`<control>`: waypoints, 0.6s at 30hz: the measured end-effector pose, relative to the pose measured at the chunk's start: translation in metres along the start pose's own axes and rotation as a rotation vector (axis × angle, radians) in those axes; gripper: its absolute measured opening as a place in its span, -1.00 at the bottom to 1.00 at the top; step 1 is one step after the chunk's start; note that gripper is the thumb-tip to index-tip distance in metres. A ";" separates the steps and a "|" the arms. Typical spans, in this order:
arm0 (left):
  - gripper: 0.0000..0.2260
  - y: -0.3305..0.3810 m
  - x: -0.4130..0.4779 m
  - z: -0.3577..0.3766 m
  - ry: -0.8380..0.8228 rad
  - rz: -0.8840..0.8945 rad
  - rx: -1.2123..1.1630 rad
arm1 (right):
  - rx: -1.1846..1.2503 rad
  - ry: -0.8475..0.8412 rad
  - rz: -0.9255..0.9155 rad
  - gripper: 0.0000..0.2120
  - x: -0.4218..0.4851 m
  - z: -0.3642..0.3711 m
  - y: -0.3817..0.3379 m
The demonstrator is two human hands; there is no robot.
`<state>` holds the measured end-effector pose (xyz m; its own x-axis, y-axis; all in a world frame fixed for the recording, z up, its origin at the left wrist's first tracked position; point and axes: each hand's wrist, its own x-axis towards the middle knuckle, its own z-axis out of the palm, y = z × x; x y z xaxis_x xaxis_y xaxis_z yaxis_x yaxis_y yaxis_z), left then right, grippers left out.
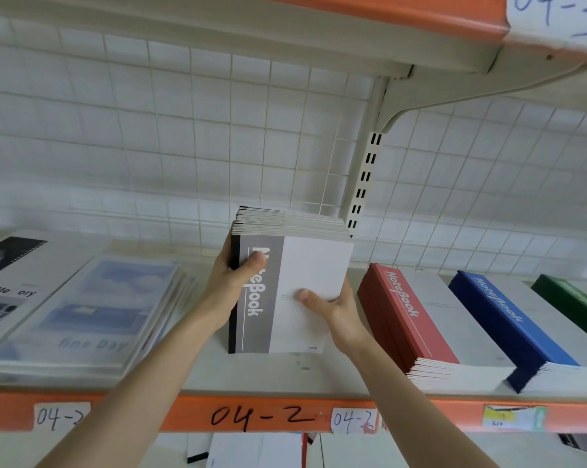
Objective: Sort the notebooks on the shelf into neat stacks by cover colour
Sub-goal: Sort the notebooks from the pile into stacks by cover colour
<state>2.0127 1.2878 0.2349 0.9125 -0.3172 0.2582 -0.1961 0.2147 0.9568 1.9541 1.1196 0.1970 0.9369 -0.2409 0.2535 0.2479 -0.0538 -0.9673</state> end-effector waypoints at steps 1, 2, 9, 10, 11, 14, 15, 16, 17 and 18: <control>-0.49 0.000 -0.001 0.000 -0.002 -0.001 0.002 | 0.000 -0.003 -0.004 -0.30 -0.001 0.000 0.000; -0.52 -0.001 -0.002 0.000 -0.004 -0.001 0.011 | -0.003 -0.005 -0.008 -0.31 -0.001 0.000 0.000; -0.77 -0.010 -0.010 0.002 0.022 -0.025 0.013 | -0.037 -0.012 0.003 -0.18 0.000 -0.001 0.004; -0.73 -0.008 -0.011 0.001 0.023 -0.032 0.021 | -0.044 -0.019 -0.002 -0.22 0.000 -0.002 0.006; -0.69 -0.008 -0.012 0.000 0.020 -0.037 0.044 | -0.056 -0.024 -0.008 -0.24 0.000 -0.003 0.008; -0.63 -0.008 -0.019 -0.003 0.011 -0.035 0.217 | -0.127 -0.070 -0.006 -0.24 0.000 -0.007 0.013; -0.64 -0.010 -0.020 -0.004 0.014 -0.030 0.282 | -0.142 -0.089 0.000 -0.24 0.000 -0.007 0.014; -0.65 -0.011 -0.022 -0.005 0.020 -0.027 0.335 | -0.159 -0.100 0.006 -0.24 0.000 -0.008 0.016; -0.65 -0.011 -0.023 -0.006 0.029 -0.024 0.366 | -0.172 -0.103 0.008 -0.24 0.000 -0.009 0.016; -0.64 -0.010 -0.023 -0.005 0.037 -0.012 0.386 | -0.182 -0.103 0.007 -0.23 0.000 -0.009 0.016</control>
<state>1.9951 1.2980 0.2186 0.9265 -0.2828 0.2481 -0.2992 -0.1543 0.9416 1.9555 1.1103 0.1816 0.9610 -0.1422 0.2373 0.2014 -0.2286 -0.9525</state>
